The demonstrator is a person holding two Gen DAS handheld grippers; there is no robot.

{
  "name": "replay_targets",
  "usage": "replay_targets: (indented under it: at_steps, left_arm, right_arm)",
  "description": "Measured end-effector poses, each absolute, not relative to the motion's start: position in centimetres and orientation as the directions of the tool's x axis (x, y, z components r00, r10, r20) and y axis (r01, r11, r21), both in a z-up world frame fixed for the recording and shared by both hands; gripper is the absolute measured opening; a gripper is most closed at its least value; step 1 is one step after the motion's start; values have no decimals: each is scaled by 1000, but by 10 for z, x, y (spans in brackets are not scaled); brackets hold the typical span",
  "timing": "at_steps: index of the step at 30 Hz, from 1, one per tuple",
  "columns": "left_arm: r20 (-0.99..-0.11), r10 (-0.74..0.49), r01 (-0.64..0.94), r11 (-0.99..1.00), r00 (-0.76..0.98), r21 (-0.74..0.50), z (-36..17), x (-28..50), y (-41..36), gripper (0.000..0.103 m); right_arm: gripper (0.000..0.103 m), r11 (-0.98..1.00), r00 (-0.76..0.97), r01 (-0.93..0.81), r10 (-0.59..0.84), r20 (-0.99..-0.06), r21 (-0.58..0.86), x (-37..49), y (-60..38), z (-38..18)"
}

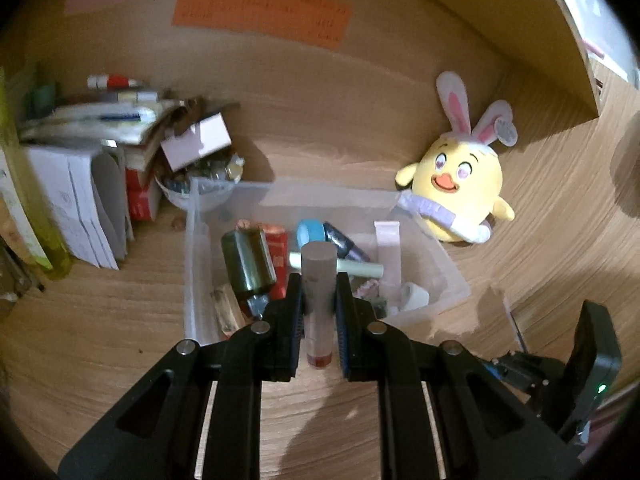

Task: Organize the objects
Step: 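Lift the lipstick with the left gripper while the right grasps the brown bead, then lower the lipstick and bead into the clear box and open both grippers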

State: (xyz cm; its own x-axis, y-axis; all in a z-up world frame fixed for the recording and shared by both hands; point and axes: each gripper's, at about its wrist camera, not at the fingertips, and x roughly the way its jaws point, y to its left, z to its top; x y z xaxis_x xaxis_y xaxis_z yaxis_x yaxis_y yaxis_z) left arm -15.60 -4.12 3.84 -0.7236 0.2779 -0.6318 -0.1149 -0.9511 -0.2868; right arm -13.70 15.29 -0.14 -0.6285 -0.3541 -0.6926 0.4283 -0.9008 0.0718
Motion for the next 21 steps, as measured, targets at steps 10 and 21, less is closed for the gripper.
replay_targets:
  at_steps: [10, 21]
  left_arm:
    - [-604, 240, -110, -964, -760, -244, 59, -161, -39, 14]
    - [-668, 208, -100, -975, -715, -197, 28, -189, -23, 14]
  right_arm:
    - [13, -879, -670, 471, -411, -618, 73, -162, 134, 35]
    - [13, -876, -677, 481, -387, -626, 21, -205, 105, 42]
